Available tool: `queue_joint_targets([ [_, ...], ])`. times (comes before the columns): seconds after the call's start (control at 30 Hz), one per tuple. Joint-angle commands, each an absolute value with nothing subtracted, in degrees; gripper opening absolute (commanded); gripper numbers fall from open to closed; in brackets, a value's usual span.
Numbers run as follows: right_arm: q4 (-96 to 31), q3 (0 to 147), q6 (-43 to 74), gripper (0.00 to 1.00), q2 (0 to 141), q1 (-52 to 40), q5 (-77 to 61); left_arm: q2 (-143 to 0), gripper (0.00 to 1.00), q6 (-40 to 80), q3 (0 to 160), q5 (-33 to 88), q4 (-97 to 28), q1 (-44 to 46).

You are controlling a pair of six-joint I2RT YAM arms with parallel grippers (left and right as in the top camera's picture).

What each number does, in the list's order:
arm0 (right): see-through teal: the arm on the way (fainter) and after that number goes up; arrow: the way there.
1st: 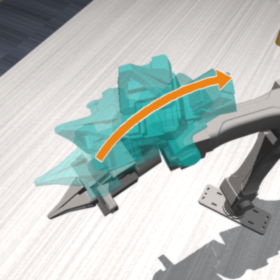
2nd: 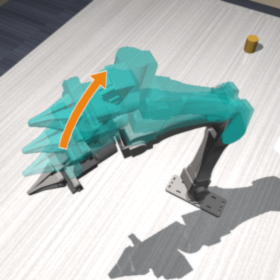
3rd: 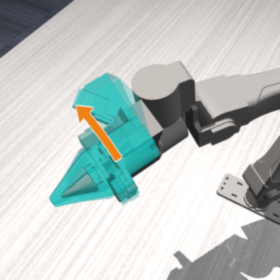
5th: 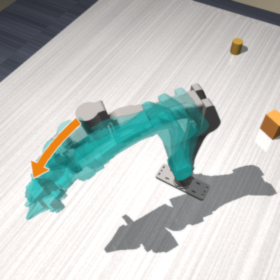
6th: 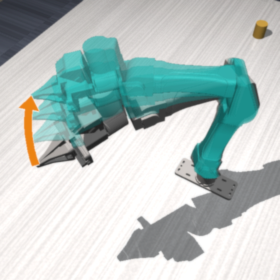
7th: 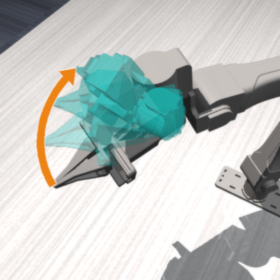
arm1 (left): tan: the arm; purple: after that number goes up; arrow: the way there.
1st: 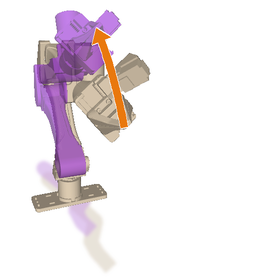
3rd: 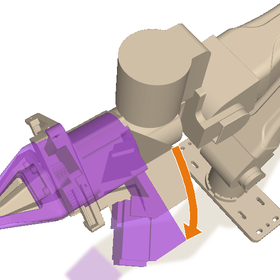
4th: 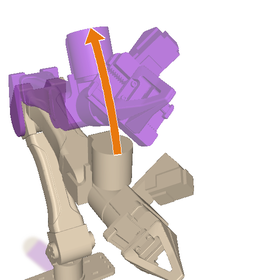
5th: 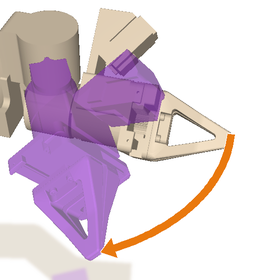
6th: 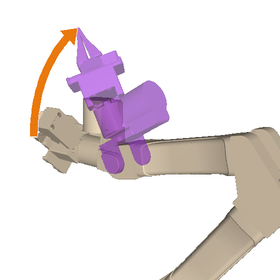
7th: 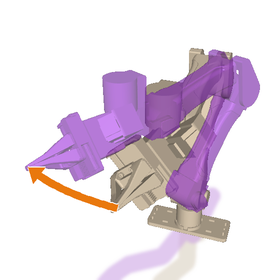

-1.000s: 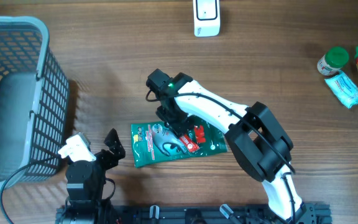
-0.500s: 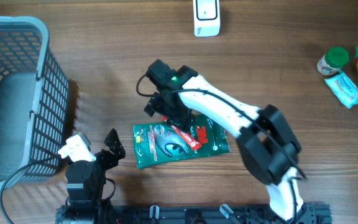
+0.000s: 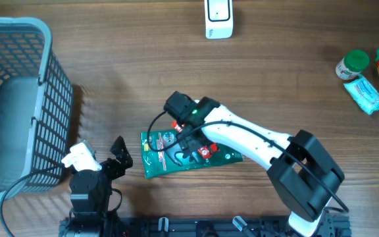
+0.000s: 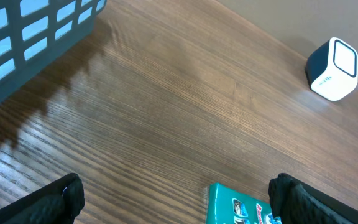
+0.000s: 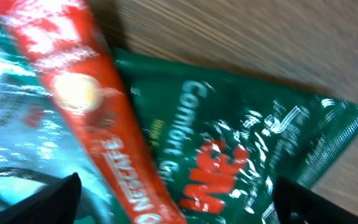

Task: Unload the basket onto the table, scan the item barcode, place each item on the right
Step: 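Lower onto the glove pack, then lift the Nescafe stick toward the scanner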

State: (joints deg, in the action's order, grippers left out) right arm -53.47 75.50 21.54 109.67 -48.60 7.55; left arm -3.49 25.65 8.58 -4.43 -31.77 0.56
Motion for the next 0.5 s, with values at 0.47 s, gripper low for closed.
queue_joint_targets([
  [0.47, -51.4, 75.3, 13.7, 0.66, 115.0, -53.5, 16.4, -3.2, 1.00, 26.0, 8.6, -3.9, -31.9, 0.2],
])
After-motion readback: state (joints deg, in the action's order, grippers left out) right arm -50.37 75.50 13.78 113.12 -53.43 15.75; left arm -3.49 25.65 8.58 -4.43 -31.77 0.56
